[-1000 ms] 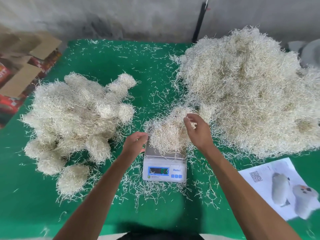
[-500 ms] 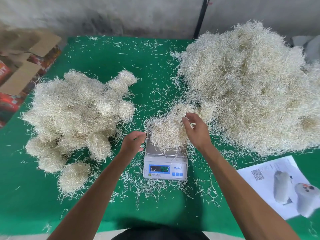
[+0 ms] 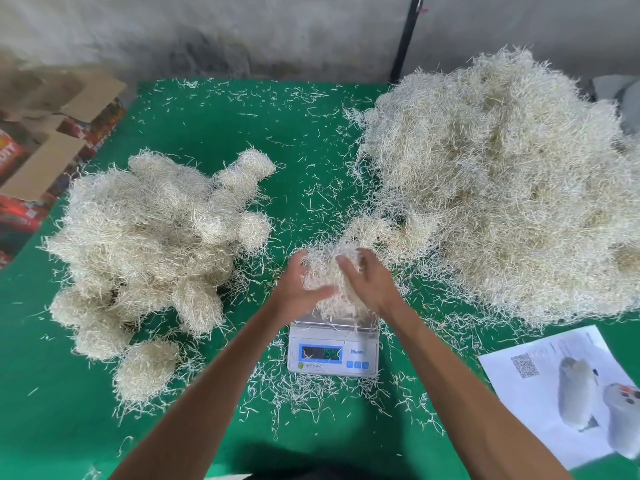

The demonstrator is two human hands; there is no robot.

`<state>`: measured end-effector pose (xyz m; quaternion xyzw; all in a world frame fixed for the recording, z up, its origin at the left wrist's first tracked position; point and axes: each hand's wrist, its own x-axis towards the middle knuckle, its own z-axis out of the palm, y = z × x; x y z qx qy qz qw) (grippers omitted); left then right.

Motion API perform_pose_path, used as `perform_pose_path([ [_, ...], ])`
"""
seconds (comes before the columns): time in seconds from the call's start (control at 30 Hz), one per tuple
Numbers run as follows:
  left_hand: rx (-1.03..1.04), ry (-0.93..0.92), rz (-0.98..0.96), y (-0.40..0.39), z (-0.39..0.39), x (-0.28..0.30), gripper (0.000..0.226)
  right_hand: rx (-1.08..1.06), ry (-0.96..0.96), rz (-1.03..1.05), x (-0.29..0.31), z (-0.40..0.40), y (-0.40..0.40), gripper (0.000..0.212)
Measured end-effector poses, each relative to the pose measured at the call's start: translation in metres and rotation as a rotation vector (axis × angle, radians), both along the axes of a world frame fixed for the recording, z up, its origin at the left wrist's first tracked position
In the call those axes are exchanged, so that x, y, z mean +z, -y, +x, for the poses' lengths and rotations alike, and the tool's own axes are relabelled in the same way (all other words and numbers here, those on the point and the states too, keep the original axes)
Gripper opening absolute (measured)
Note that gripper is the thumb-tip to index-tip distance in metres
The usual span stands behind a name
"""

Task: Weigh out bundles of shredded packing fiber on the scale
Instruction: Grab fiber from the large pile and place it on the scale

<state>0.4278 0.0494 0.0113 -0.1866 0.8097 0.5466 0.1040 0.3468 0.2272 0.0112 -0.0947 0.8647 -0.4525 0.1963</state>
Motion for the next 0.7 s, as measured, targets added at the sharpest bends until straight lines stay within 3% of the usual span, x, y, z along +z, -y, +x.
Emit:
perform_pose_path([
  [0.07, -0.161, -0.008, -0.150, -0.020, -0.011, 0.001, 0.126, 0.021, 0.140, -0.063, -0.001, 0.007, 0.018, 0.089],
  [0.1, -0.163, -0.019, -0.117, -0.026, -0.019, 0.003, 0.126, -0.004, 0.194, -0.114, 0.000, 0.007, 0.025, 0.085],
  [0.17, -0.012, -0.024, 0.023, -0.017, -0.028, 0.012, 0.101, -0.120, 0.230, -0.331, 0.004, 0.001, 0.029, 0.068],
  [0.23, 0.055, -0.017, -0.026, 0.003, -0.031, 0.020, 0.071, -0.221, 0.178, -0.503, 0.009, -0.012, 0.022, 0.052],
  [0.27, 0.011, -0.019, -0.061, 0.015, -0.031, 0.015, 0.062, -0.211, 0.109, -0.487, 0.011, -0.019, 0.018, 0.047],
  [0.33, -0.058, -0.020, -0.114, 0.032, -0.033, 0.011, 0.082, -0.070, 0.043, -0.362, 0.011, -0.029, 0.017, 0.043],
  [0.37, -0.046, 0.033, -0.044, 0.035, -0.038, 0.013, 0.086, 0.001, 0.092, -0.313, 0.011, -0.032, 0.022, 0.053],
  [0.43, 0.054, 0.171, 0.213, 0.030, -0.050, 0.025, 0.052, 0.071, 0.192, -0.244, 0.010, -0.036, 0.033, 0.082],
  [0.5, 0.012, 0.250, 0.337, 0.033, -0.056, 0.030, 0.040, 0.080, 0.210, -0.277, 0.008, -0.053, 0.034, 0.071],
  [0.6, 0.064, 0.183, 0.429, 0.055, -0.044, 0.030, 0.049, -0.172, 0.333, -0.443, 0.009, -0.094, 0.016, 0.039],
  [0.7, 0.181, 0.108, 0.470, 0.073, -0.033, 0.017, 0.064, -0.423, 0.403, -0.609, 0.007, -0.117, 0.005, 0.036],
])
